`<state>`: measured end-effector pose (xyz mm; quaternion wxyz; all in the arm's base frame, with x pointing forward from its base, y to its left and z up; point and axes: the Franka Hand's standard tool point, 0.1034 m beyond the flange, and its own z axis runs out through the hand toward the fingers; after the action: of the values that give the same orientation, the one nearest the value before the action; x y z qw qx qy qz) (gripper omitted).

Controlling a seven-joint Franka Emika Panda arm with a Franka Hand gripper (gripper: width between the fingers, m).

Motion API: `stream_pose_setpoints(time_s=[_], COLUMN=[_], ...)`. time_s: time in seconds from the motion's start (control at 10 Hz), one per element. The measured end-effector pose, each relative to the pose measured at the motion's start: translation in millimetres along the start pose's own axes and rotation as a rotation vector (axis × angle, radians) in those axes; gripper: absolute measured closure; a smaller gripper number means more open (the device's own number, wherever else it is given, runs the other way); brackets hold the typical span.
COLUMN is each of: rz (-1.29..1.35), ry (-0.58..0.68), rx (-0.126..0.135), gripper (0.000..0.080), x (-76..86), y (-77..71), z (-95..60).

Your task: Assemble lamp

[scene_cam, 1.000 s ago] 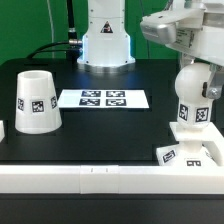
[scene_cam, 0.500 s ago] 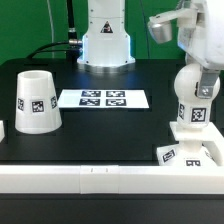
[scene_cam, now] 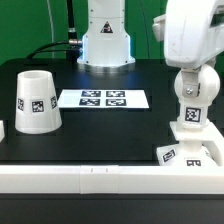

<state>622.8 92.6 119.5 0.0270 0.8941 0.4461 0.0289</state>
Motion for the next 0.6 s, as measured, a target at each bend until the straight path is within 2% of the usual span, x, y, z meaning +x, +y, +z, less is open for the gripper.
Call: stream_pose_setpoints(time_s=[0.3,0.6], rz=[0.266,0.458], ry=[0.008,0.011], rx=[0.017,0.022], gripper=[0.022,0.022], x=[0.8,1.5], y=[-1.2,-1.4], z=[-0.2,-0.4])
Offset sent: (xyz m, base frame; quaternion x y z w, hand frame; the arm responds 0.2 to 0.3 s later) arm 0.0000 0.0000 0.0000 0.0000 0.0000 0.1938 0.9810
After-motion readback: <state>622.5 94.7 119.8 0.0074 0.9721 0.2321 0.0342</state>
